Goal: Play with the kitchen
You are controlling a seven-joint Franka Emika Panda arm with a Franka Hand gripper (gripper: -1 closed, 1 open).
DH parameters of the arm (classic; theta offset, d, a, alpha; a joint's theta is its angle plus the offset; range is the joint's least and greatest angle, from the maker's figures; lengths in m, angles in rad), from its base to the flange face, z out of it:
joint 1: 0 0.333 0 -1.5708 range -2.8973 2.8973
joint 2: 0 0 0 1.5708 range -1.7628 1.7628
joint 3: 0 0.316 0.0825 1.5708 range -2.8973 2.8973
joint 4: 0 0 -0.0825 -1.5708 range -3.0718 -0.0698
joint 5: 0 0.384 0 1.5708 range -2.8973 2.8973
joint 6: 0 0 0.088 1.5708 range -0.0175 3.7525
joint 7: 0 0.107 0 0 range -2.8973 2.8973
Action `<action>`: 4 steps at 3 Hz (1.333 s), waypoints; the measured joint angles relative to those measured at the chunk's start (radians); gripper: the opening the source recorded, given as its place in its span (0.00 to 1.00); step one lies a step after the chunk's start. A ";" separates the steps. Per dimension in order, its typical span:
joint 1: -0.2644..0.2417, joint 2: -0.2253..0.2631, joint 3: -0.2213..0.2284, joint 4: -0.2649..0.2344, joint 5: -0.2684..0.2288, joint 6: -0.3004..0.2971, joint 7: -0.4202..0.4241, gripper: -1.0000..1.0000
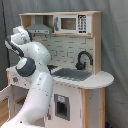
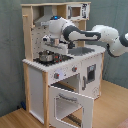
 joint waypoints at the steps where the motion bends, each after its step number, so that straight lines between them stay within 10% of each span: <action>1: -0.017 0.000 0.000 0.007 0.006 -0.040 -0.002 0.00; 4: -0.084 -0.066 0.074 0.042 0.005 -0.305 0.045 0.00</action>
